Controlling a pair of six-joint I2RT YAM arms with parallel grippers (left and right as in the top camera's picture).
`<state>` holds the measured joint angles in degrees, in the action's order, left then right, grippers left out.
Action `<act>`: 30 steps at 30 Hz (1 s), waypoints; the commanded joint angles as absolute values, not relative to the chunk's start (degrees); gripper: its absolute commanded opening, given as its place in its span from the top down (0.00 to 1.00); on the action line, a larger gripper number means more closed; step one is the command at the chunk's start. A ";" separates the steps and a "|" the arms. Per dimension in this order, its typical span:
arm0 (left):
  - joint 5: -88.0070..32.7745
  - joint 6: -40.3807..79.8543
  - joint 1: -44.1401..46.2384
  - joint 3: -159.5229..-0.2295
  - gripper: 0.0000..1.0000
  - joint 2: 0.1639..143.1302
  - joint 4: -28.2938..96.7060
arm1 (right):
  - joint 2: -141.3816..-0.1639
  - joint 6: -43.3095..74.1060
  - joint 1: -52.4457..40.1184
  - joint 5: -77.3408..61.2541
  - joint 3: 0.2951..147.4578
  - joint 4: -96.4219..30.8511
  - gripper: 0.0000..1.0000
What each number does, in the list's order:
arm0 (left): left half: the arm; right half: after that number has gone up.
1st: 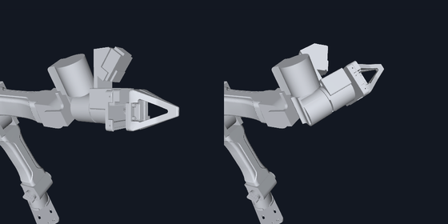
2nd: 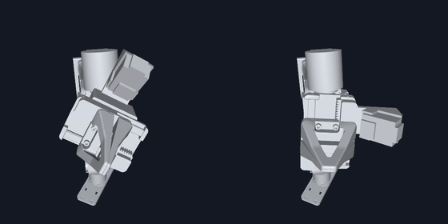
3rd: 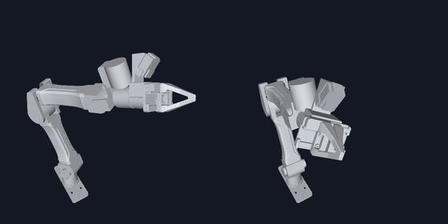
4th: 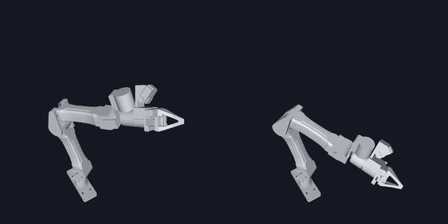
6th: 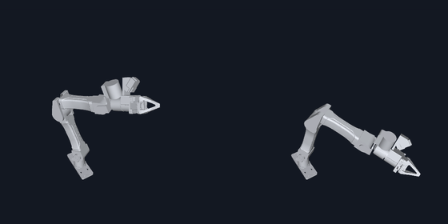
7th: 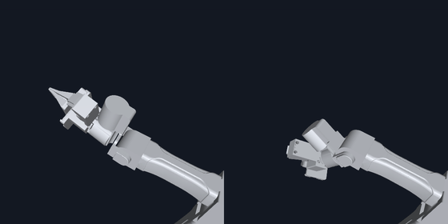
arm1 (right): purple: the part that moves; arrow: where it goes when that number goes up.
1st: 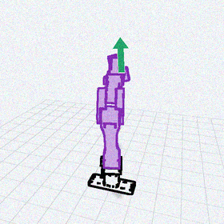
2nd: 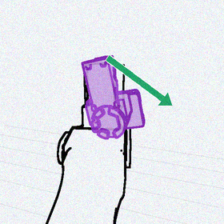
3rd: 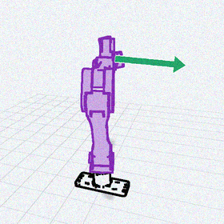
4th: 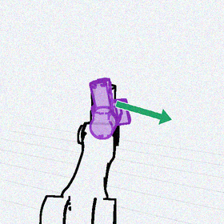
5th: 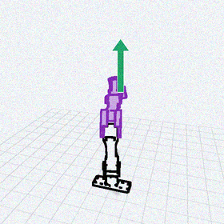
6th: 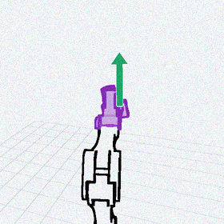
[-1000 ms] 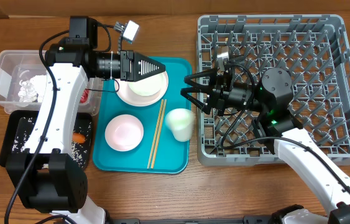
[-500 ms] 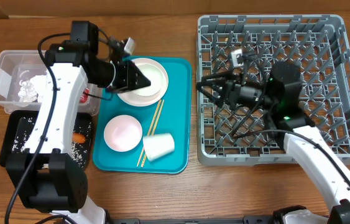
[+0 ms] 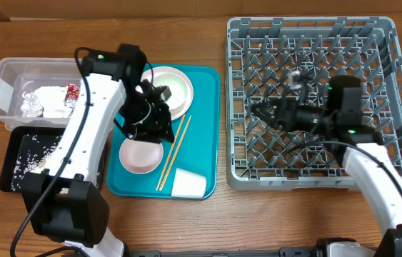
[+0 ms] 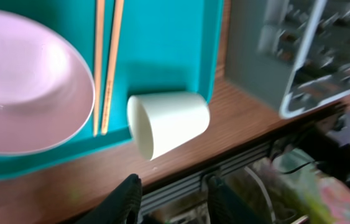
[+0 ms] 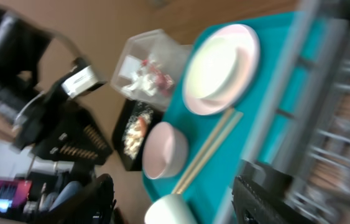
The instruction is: Sort waste into correct bins and load items into the dishwasher
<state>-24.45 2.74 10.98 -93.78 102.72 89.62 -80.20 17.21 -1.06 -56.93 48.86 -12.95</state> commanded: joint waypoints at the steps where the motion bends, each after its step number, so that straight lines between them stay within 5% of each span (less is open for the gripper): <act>1: -17.67 1.30 12.49 -93.84 0.62 103.39 90.72 | -79.18 10.79 3.79 -56.97 49.91 -18.11 0.36; 10: -19.05 1.74 16.75 -82.21 0.59 103.39 87.02 | -79.09 0.34 6.55 -50.96 49.91 -31.51 0.36; 27: -35.64 -2.90 16.93 -62.96 0.55 103.39 69.69 | -79.09 -0.47 6.55 -50.57 49.91 -31.70 0.28; 30: -35.66 -1.91 16.86 -61.23 0.63 103.39 67.13 | -79.09 -0.47 6.55 -50.57 49.91 -31.70 0.28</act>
